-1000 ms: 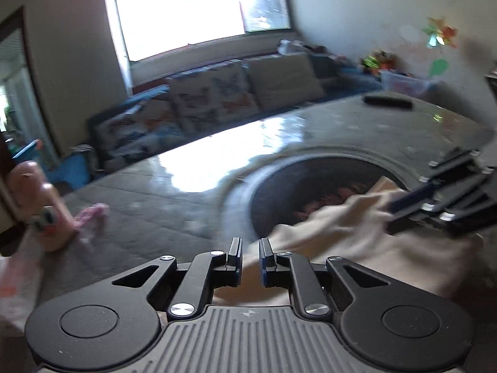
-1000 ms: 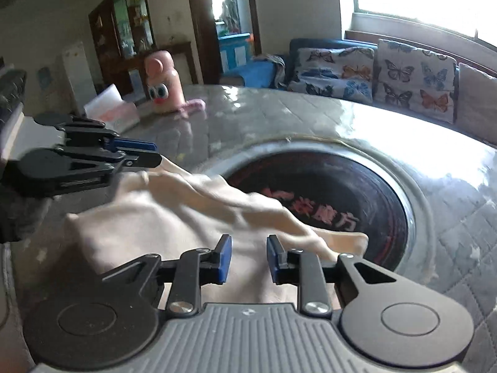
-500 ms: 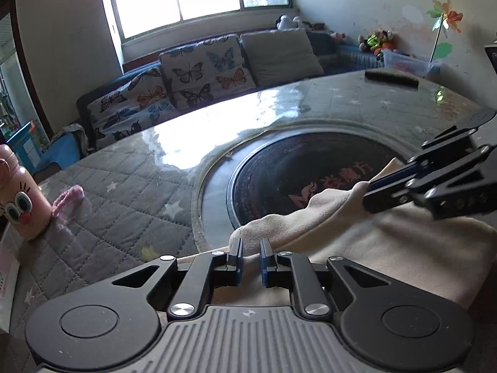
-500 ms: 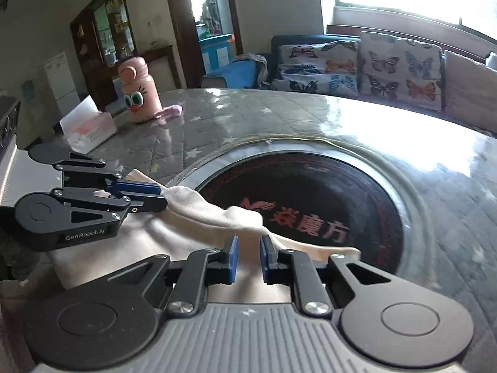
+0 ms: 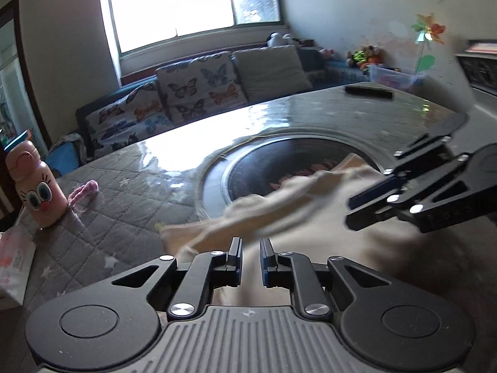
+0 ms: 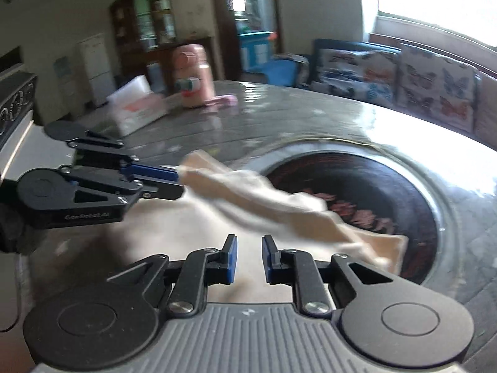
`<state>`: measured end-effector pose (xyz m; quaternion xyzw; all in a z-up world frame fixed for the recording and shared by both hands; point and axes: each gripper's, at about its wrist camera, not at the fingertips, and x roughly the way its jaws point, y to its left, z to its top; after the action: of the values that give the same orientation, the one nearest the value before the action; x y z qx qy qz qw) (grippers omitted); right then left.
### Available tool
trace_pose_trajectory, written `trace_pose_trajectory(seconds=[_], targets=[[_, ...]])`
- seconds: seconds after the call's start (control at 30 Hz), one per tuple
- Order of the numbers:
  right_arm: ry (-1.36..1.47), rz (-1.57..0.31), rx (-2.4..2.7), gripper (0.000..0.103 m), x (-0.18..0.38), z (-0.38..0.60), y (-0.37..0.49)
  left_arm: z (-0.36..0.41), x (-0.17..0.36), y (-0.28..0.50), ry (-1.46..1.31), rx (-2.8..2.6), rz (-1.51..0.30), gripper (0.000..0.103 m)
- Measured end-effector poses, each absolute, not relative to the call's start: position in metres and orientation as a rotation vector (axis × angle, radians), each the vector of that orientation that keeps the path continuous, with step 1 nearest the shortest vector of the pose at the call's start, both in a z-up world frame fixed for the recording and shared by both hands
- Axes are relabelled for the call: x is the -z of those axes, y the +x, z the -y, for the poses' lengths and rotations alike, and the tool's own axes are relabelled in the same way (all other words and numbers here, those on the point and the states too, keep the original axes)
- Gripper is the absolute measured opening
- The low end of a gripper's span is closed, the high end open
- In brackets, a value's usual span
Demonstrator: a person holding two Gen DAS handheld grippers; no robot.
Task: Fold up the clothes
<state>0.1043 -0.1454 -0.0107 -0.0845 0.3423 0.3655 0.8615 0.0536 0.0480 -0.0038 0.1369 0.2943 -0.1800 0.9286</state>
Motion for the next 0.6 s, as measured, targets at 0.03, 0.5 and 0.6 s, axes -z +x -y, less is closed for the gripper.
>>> trace_pose_trajectory(seconds=[0.03, 0.5, 0.6], targets=[[-0.194, -0.708, -0.785, 0.017, 0.011, 0.142, 0.097, -0.048, 0.005, 0.046, 0.289, 0.376, -0.598, 0.014], [-0.24, -0.677, -0.785, 0.017, 0.021, 0.14, 0.061, -0.068, 0.026, 0.026, 0.237, 0.316, -0.627, 0.014], [-0.194, -0.705, -0.754, 0.017, 0.023, 0.16, 0.063, -0.077, 0.028, 0.024, 0.205, 0.311, -0.633, 0.014]])
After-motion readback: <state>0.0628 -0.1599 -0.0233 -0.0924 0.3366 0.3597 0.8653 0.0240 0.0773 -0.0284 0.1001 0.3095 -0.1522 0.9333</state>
